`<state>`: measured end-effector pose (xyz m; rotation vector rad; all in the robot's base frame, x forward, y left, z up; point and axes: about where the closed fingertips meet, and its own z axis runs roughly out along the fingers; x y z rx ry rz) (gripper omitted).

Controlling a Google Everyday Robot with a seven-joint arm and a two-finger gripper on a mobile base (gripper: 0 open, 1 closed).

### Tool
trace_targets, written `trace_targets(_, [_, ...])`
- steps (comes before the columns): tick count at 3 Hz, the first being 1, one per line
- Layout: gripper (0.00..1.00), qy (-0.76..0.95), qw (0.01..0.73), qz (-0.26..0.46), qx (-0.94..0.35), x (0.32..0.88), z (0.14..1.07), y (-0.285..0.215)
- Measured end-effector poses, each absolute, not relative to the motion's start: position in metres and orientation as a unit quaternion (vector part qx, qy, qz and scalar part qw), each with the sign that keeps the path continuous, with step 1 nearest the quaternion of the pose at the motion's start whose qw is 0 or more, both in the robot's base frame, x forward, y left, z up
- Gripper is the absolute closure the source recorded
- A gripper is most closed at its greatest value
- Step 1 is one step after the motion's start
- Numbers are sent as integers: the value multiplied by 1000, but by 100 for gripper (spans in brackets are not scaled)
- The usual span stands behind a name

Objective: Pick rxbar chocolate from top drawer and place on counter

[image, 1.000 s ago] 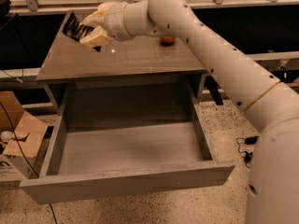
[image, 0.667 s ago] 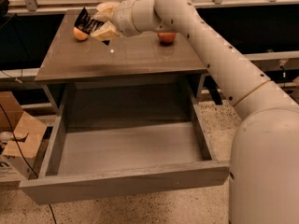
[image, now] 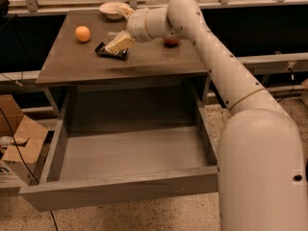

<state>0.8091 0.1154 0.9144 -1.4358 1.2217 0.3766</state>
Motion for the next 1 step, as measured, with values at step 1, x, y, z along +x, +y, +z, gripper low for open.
trace_targets(1, [0,521,573,161,-612,809,914,115])
